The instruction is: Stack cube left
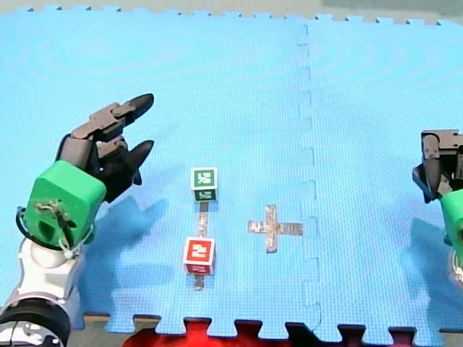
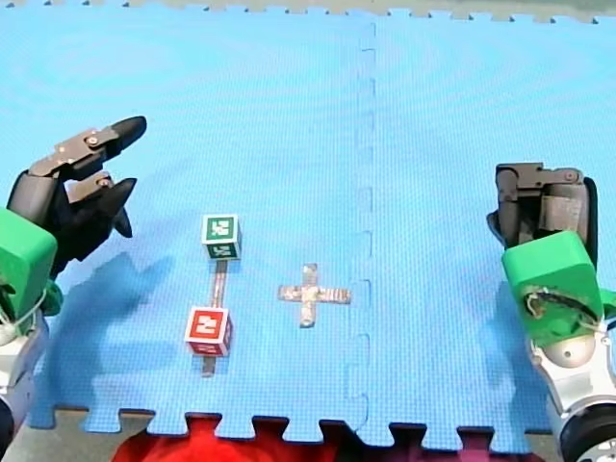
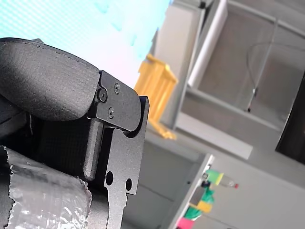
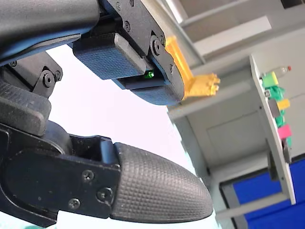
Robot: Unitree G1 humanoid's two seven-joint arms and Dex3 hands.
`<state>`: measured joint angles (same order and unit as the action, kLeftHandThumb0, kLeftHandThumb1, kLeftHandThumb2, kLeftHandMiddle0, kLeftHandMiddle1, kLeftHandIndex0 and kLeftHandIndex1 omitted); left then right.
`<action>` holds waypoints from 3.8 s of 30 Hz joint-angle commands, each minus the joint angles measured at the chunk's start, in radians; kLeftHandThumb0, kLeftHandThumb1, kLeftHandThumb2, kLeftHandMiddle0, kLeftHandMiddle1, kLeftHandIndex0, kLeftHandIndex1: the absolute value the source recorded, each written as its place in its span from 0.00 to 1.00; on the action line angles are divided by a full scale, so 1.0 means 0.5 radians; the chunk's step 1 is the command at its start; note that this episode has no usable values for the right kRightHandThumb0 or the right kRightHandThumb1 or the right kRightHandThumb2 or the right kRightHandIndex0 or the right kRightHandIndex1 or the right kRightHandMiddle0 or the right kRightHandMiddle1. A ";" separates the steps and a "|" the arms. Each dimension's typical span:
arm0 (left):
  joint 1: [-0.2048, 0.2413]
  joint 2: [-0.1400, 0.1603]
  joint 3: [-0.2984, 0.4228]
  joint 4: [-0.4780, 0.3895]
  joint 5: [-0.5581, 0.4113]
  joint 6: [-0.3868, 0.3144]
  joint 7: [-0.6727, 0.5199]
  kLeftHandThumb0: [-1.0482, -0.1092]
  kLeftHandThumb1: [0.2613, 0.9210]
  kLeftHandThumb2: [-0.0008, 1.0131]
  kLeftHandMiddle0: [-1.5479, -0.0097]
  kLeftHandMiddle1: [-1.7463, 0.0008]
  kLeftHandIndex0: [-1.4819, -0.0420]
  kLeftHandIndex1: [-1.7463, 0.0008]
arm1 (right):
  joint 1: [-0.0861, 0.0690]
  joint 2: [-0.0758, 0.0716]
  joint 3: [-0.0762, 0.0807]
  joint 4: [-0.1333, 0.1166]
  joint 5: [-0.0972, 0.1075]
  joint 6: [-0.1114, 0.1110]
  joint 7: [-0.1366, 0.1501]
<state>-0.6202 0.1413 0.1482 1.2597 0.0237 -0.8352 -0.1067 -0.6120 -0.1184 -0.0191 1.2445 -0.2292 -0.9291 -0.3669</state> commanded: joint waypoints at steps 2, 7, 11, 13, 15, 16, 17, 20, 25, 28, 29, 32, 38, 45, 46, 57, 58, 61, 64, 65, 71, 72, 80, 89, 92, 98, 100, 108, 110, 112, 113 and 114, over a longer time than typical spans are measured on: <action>-0.008 0.014 0.013 0.009 -0.016 -0.014 -0.046 0.00 1.00 0.15 0.43 0.00 0.54 0.97 | 0.008 -0.005 -0.006 -0.006 0.007 0.001 -0.007; -0.015 0.073 -0.010 0.011 -0.022 -0.004 -0.331 0.00 1.00 0.19 0.42 0.00 0.55 0.98 | 0.008 -0.005 -0.003 -0.006 0.003 0.002 -0.014; -0.047 0.220 -0.053 0.024 -0.032 0.123 -0.832 0.00 0.90 0.09 0.42 0.00 0.56 0.99 | 0.009 -0.002 -0.004 -0.007 0.006 -0.003 -0.010; -0.065 0.254 -0.050 0.026 -0.042 0.189 -0.943 0.00 0.77 0.03 0.42 0.00 0.54 0.99 | 0.013 0.001 -0.003 -0.011 0.005 -0.008 -0.013; -0.075 0.271 -0.048 0.023 -0.041 0.235 -0.990 0.03 0.67 0.01 0.42 0.00 0.49 0.97 | 0.014 0.002 -0.001 -0.013 0.003 -0.009 -0.016; -0.074 0.275 -0.045 0.018 -0.045 0.248 -1.008 0.05 0.63 0.00 0.42 0.00 0.46 0.96 | 0.014 0.002 -0.001 -0.013 0.003 -0.010 -0.017; -0.072 0.278 -0.040 0.011 -0.051 0.254 -1.025 0.06 0.62 0.00 0.42 0.00 0.45 0.96 | 0.014 0.003 -0.001 -0.013 0.003 -0.010 -0.017; -0.060 0.285 -0.027 -0.008 -0.063 0.258 -1.052 0.07 0.62 0.01 0.42 0.00 0.44 0.96 | 0.013 0.004 -0.002 -0.015 0.005 -0.011 -0.016; -0.044 0.288 -0.033 -0.021 -0.058 0.242 -1.008 0.08 0.64 0.01 0.42 0.00 0.43 0.97 | 0.008 0.007 -0.002 -0.017 0.005 -0.011 -0.017; -0.037 0.293 -0.039 -0.025 -0.052 0.235 -0.988 0.08 0.64 0.01 0.42 0.00 0.43 0.97 | 0.009 0.009 -0.002 -0.017 0.007 -0.016 -0.015; -0.035 0.295 -0.040 -0.025 -0.052 0.237 -0.985 0.08 0.64 0.01 0.42 0.00 0.44 0.97 | 0.009 0.008 -0.003 -0.017 0.008 -0.018 -0.013; -0.028 0.304 -0.038 -0.026 -0.059 0.251 -0.988 0.09 0.65 0.01 0.42 0.00 0.45 0.98 | 0.011 0.004 -0.007 -0.016 0.013 -0.024 -0.007; 0.010 0.316 -0.045 -0.031 -0.059 0.236 -1.013 0.10 0.65 0.01 0.42 0.00 0.46 0.99 | 0.016 -0.003 -0.013 -0.021 0.018 -0.035 0.001; 0.062 0.329 -0.132 -0.058 0.037 0.166 -0.982 0.11 0.66 0.01 0.42 0.00 0.47 1.00 | 0.023 -0.006 -0.014 -0.029 0.013 -0.050 -0.006; 0.069 0.335 -0.160 -0.063 0.072 0.152 -0.963 0.12 0.66 0.01 0.42 0.00 0.48 1.00 | 0.023 -0.006 -0.015 -0.030 0.014 -0.053 -0.004; 0.126 0.244 -0.318 -0.164 0.176 0.179 -0.855 0.14 0.69 0.01 0.45 0.00 0.56 1.00 | 0.019 -0.002 -0.042 -0.037 0.055 -0.078 0.062; 0.131 0.236 -0.323 -0.166 0.177 0.179 -0.843 0.14 0.69 0.01 0.45 0.00 0.56 1.00 | 0.020 -0.002 -0.043 -0.038 0.056 -0.078 0.065; 0.140 0.214 -0.335 -0.161 0.181 0.170 -0.806 0.14 0.69 0.01 0.45 0.00 0.56 1.00 | 0.021 -0.001 -0.044 -0.043 0.059 -0.078 0.068; 0.143 0.206 -0.338 -0.160 0.172 0.163 -0.799 0.15 0.70 0.01 0.45 0.00 0.55 1.00 | 0.023 0.001 -0.045 -0.047 0.060 -0.079 0.069; 0.142 0.202 -0.339 -0.158 0.167 0.163 -0.803 0.15 0.70 0.01 0.45 0.00 0.55 1.00 | 0.023 0.002 -0.046 -0.048 0.061 -0.079 0.070; 0.147 0.186 -0.352 -0.165 0.155 0.169 -0.833 0.15 0.70 0.01 0.45 0.00 0.57 1.00 | 0.022 0.006 -0.046 -0.057 0.059 -0.080 0.065; 0.152 0.179 -0.361 -0.165 0.165 0.166 -0.822 0.15 0.70 0.00 0.45 0.00 0.59 1.00 | 0.022 0.006 -0.045 -0.058 0.059 -0.080 0.065; 0.155 0.149 -0.483 -0.157 0.313 0.268 -0.661 0.14 0.68 0.00 0.45 0.00 0.66 1.00 | 0.025 0.002 -0.053 -0.069 0.071 -0.087 0.080; 0.150 0.166 -0.556 -0.204 0.347 0.356 -0.656 0.05 0.67 0.00 0.47 0.00 0.66 1.00 | 0.029 -0.008 -0.060 -0.080 0.066 -0.107 0.072; 0.141 0.191 -0.616 -0.224 0.406 0.387 -0.647 0.02 0.67 0.00 0.47 0.00 0.66 1.00 | 0.031 -0.010 -0.061 -0.086 0.065 -0.110 0.070; 0.115 0.266 -0.846 -0.337 0.716 0.480 -0.421 0.00 0.68 0.00 0.56 0.00 0.66 1.00 | 0.031 -0.012 -0.059 -0.094 0.052 -0.109 0.051; 0.116 0.269 -0.884 -0.397 0.765 0.523 -0.385 0.00 0.68 0.00 0.58 0.00 0.65 1.00 | 0.030 -0.014 -0.056 -0.094 0.044 -0.108 0.040; 0.178 0.380 -1.057 -0.961 1.051 0.924 -0.434 0.00 0.71 0.00 0.53 0.17 0.64 1.00 | 0.025 -0.011 -0.053 -0.106 0.038 -0.118 0.026; 0.193 0.393 -1.080 -1.039 1.092 0.979 -0.446 0.01 0.72 0.00 0.54 0.08 0.63 1.00 | 0.026 -0.011 -0.050 -0.109 0.030 -0.119 0.014; 0.218 0.396 -1.117 -1.136 1.156 1.043 -0.434 0.04 0.68 0.00 0.55 0.04 0.61 0.99 | 0.027 -0.011 -0.049 -0.111 0.023 -0.120 0.006; 0.232 0.401 -1.131 -1.185 1.181 1.069 -0.433 0.06 0.67 0.00 0.55 0.04 0.59 0.98 | 0.026 -0.010 -0.049 -0.112 0.019 -0.121 0.003; 0.239 0.412 -1.147 -1.234 1.206 1.081 -0.440 0.07 0.66 0.00 0.56 0.03 0.58 0.98 | 0.026 -0.009 -0.049 -0.112 0.017 -0.120 0.001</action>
<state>-0.5432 0.3046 -0.3820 0.7388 0.5623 -0.3616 -0.3112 -0.5992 -0.1157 -0.0448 1.2008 -0.2217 -0.9791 -0.3522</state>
